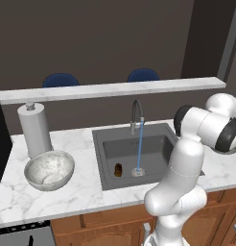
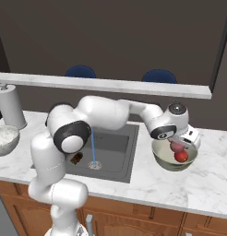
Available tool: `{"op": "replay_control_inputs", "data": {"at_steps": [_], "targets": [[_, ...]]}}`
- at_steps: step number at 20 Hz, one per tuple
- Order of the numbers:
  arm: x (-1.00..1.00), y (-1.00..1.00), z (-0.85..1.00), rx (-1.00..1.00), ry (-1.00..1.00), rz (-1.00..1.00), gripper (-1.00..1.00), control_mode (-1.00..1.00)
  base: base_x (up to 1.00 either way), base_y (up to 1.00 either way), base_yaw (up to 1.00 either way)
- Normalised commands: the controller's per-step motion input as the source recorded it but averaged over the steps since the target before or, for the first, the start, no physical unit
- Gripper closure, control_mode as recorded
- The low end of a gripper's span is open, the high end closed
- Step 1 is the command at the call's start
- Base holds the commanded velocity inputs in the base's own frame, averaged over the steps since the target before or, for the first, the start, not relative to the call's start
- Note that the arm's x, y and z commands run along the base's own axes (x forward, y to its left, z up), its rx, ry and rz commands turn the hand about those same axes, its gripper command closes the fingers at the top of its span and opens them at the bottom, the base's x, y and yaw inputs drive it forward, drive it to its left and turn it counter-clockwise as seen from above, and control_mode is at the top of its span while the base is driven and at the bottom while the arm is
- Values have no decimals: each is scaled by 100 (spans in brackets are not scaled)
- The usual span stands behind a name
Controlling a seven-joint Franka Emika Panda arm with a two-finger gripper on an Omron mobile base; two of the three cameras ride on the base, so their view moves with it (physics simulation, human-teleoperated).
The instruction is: Pick the onions from the sink and place them in one bowl. Place the sweet potato in the other bowl. Then turn off the sink faucet.
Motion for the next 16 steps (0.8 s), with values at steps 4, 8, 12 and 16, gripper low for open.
{"op": "replay_control_inputs", "data": {"at_steps": [4, 8, 12, 16], "targets": [[0, 3, -14, 0, 0, 0, -100, -100, 0, 0, 0], [1, 4, 1, 0, 0, 0, -100, -100, 0, 0, 0], [18, 24, 13, 0, 0, 0, -100, -100, 0, 0, 0], [19, 47, 15, 0, 0, 0, -100, -100, 0, 0, 0]]}}
